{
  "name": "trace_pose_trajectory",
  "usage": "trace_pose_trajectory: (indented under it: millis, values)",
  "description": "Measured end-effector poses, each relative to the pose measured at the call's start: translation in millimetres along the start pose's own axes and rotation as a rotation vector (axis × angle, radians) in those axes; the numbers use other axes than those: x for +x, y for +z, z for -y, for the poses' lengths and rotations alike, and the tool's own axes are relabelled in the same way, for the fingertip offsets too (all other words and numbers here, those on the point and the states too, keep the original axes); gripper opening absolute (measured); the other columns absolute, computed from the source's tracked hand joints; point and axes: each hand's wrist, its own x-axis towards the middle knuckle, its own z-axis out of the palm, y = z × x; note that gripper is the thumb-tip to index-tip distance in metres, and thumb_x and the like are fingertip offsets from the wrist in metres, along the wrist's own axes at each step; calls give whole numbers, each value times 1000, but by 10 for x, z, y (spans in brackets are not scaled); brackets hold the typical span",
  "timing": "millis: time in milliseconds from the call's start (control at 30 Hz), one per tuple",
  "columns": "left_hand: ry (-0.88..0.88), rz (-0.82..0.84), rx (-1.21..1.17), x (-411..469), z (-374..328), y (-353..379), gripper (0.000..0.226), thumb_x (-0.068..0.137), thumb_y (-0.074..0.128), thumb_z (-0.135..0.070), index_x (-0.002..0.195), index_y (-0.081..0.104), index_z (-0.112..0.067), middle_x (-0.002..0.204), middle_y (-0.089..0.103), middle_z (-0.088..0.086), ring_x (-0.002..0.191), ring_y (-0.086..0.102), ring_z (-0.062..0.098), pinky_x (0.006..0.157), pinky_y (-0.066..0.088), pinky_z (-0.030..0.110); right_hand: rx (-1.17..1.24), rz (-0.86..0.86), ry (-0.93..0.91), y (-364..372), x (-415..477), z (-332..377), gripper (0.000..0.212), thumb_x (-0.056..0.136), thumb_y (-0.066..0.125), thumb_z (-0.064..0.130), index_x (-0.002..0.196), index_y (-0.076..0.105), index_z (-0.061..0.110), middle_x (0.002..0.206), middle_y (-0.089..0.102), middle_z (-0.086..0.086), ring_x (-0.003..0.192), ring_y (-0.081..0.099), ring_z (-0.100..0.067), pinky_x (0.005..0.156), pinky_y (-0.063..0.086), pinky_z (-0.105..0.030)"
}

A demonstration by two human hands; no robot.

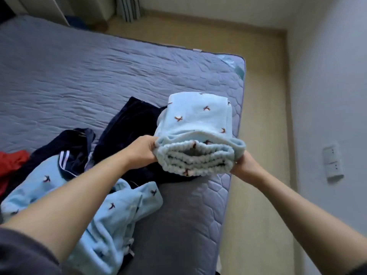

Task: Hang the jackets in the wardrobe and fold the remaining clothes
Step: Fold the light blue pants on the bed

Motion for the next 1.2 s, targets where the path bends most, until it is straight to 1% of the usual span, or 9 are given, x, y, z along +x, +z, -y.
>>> trace_pose_trajectory:
  millis: [100, 200, 400, 500, 567, 667, 800, 933, 1200]
  values:
    - [-101, 127, 149, -278, 767, 869, 11, 79, 61, -9, 69, 59, -9, 67, 61, 6, 61, 49, 12, 59, 39, 27, -149, -22, 184, 587, -409, -1093, 42, 76, 73, -7, 113, 63, 12, 111, 68, -8, 107, 64, -24, 91, 53, -39]
    - [-81, 339, 232, -702, 1303, 1602, 35, 84, 58, -13, 57, 46, -30, 62, 51, -14, 61, 44, 5, 55, 32, 23, -302, 63, 315, 1146, -899, -1925, 39, 77, 70, -1, 113, 67, 13, 107, 70, -4, 103, 65, -19, 88, 53, -35]
    - [-39, 651, 462, -1278, 1605, 2102, 12, 86, 54, -13, 77, 57, -20, 85, 63, 3, 80, 56, 20, 64, 39, 31, -351, 289, 427, 1571, -1515, -2363, 36, 81, 71, 15, 116, 66, 22, 110, 68, 5, 103, 62, -10, 84, 49, -20]
    - [-112, 594, 325, -1212, 1506, 1963, 15, 88, 55, -16, 73, 56, -16, 73, 57, -3, 68, 49, 13, 57, 36, 25, -252, 234, 448, 1447, -1478, -2231, 28, 82, 72, 16, 106, 67, 29, 105, 68, 10, 100, 63, -8, 79, 50, -15]
    - [-207, 547, 163, -1053, 1423, 1810, 16, 86, 58, -18, 72, 59, -13, 73, 59, -2, 66, 49, 8, 53, 41, 17, -93, 203, 472, 1278, -1360, -2110, 26, 84, 71, 18, 109, 68, 25, 109, 70, 5, 103, 65, -9, 86, 55, -25]
    - [-298, 465, 3, -728, 1308, 1642, 27, 80, 56, -30, 86, 63, -4, 90, 66, 11, 79, 53, 12, 70, 44, 27, 95, 154, 495, 999, -1109, -1927, 35, 79, 70, 28, 114, 67, 27, 114, 69, 8, 107, 64, -4, 89, 54, -28]
    - [-342, 276, -192, -239, 1178, 1659, 12, 92, 58, -33, 98, 68, -29, 100, 70, -8, 93, 61, 4, 79, 50, 23, 224, 36, 521, 708, -692, -1920, 39, 70, 67, 33, 109, 68, 29, 111, 70, 10, 105, 64, -3, 87, 52, -23]
    - [-313, 102, -249, 287, 1062, 1759, 15, 90, 56, -45, 80, 64, -52, 83, 67, -24, 81, 61, -6, 61, 47, 13, 365, -130, 524, 537, -345, -2170, 48, 70, 70, 30, 116, 66, 19, 114, 70, 1, 108, 65, -15, 92, 53, -34]
    - [-372, -73, -181, 902, 1189, 2016, 8, 92, 49, -46, 92, 56, -48, 89, 66, -14, 89, 61, 8, 70, 48, 28, 627, -361, 562, 580, 125, -2669, 46, 66, 79, 31, 109, 69, 20, 106, 73, -3, 98, 70, -21, 77, 56, -34]
